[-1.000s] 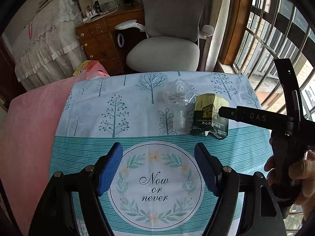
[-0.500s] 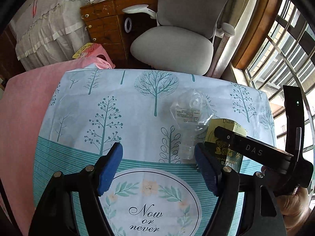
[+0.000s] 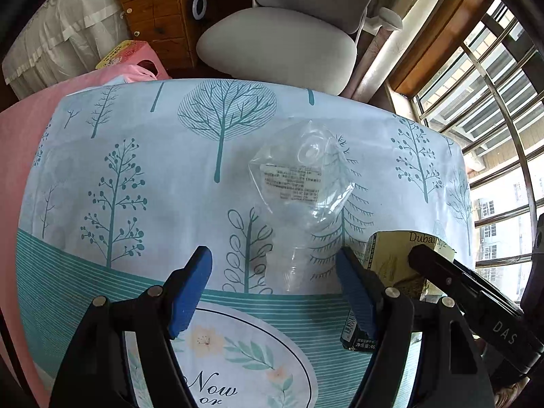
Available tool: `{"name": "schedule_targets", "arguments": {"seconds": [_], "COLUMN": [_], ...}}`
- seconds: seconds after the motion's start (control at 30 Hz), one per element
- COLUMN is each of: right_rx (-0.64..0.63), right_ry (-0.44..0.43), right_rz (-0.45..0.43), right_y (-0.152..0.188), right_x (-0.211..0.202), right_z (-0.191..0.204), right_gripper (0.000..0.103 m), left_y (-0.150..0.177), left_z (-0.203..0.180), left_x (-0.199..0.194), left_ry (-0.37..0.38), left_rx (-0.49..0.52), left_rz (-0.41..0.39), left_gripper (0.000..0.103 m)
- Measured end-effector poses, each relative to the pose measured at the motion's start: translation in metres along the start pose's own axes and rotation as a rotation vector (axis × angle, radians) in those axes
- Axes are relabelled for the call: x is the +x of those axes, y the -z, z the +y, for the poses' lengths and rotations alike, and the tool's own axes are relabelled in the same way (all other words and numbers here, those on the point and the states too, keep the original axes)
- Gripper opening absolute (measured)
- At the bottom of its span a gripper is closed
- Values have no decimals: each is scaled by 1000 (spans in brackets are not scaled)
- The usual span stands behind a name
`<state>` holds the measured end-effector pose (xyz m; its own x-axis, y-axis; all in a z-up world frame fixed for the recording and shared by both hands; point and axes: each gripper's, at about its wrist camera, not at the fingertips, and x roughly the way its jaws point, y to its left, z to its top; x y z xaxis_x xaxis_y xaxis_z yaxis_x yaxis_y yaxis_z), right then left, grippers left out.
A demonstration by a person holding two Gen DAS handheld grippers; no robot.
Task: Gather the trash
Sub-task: 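Grasp the clear plastic bottle with the left tool while the right tool grasps the chocolate box, then carry the plastic bottle and chocolate box down over the bin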
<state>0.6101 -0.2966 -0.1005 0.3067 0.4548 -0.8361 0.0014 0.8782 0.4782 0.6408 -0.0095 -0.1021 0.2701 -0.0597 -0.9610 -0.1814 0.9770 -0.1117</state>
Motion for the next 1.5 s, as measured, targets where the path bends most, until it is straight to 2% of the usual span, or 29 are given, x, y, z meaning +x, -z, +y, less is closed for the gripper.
{"name": "schedule_targets", "arguments": {"seconds": [0.23,0.27,0.3,0.33,0.6,0.87,1.0,1.13,1.37,1.5], "right_rx": [18,21,23,25,20,-15,-33,-47,-29,19], "right_ry": [-10,-14,-16,-18,-49,-61,-60,-37,9,37], "right_rz": [-2,0,2,3,-15,-50,-79,-125,-197,-220], "right_y": [7,8,9,10,28,75,124,191,332,408], "right_x": [-6,-6,-7,-7,-26,-64,-95,-131,-186,-202], "right_z": [-12,-13,-14,-14,-8,29,54,85,130,145], "right_gripper": [50,50,50,50,50,50,50,50,50,50], "left_y": [-7,-7,-6,-4,30,102,155,219,350,414], "left_z": [-22,-24,-24,-24,-11,9,25,49,97,119], "left_x": [27,29,32,35,11,-62,-112,-157,-214,-228], "left_ry": [-38,-47,-47,-46,-69,-28,19,53,127,146], "left_rx": [42,49,54,52,22,49,92,142,262,321], "left_rz": [43,47,58,76,-2,-65,-93,-120,-125,-99], "left_gripper": [73,60,35,28,27,27,27,27,27,27]}}
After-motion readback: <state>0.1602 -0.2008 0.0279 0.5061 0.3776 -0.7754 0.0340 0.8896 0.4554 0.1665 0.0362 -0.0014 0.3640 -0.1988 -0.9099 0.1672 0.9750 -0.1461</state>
